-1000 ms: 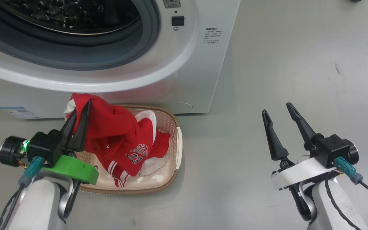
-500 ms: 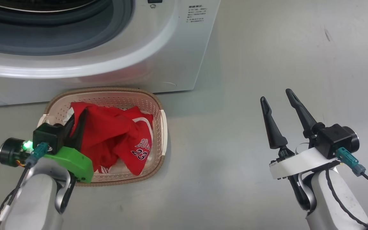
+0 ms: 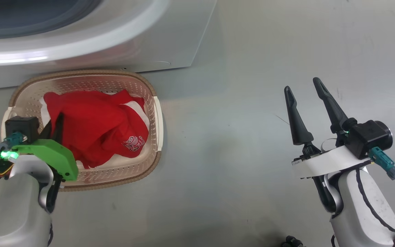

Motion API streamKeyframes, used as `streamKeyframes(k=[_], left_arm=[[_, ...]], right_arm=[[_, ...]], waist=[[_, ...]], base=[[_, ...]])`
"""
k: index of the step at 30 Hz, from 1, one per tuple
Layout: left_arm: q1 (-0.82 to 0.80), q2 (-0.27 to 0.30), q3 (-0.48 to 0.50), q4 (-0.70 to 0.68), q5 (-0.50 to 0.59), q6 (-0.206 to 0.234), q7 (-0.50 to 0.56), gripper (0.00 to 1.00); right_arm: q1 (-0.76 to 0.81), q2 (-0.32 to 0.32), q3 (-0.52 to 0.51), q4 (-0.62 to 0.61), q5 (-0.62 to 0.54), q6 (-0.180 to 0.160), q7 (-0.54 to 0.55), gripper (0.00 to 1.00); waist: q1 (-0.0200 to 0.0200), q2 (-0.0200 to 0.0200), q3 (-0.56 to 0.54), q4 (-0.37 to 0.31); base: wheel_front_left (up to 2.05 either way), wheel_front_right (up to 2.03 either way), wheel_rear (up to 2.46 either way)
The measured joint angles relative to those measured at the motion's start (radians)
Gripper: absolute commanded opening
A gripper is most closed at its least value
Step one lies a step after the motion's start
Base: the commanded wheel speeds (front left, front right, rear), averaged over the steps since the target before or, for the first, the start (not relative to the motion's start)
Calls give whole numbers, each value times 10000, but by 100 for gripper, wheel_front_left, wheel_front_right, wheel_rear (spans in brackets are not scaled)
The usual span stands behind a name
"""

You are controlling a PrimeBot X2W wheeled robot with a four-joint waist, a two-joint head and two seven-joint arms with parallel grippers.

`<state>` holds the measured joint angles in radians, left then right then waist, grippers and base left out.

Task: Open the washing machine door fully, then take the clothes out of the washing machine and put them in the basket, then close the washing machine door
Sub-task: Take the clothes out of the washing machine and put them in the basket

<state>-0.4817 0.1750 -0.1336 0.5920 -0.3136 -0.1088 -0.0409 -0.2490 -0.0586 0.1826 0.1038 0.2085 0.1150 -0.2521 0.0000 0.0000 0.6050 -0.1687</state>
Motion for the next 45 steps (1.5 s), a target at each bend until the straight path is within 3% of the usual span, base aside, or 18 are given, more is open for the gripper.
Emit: streamKeyframes(k=[13, 28, 29, 30, 31, 45], left_arm=[[-994, 109, 853, 1756, -663, 353, 397, 0], [-1811, -48, 746, 3045, -704, 374, 21, 0], [-1853, -63, 717, 3101, -702, 374, -52, 27], [-1898, -73, 677, 3154, -698, 360, -123, 80], [-1963, -102, 656, 3260, -698, 330, -155, 100], [-2011, -508, 614, 4330, -823, 138, -1147, 100]], right_arm=[[-289, 21, -291, -307, -104, -31, 0, 100], [-424, -29, -658, -487, -280, -44, 0, 100], [-471, -42, -692, -493, -282, -44, 0, 100], [-510, -50, -725, -506, -299, -44, -2, 100], [-523, -59, -756, -516, -332, -44, 0, 100], [-553, -82, -838, -205, -403, -40, -2, 100]], waist=[[0, 0, 1146, -413], [1, 0, 1729, -291], [0, 0, 1727, -264], [0, 0, 1723, -236], [0, 0, 1712, -203], [1, 0, 787, 222]], base=[[0, 0, 0], [0, 0, 0], [0, 0, 0], [0, 0, 0], [0, 0, 0], [0, 0, 0]])
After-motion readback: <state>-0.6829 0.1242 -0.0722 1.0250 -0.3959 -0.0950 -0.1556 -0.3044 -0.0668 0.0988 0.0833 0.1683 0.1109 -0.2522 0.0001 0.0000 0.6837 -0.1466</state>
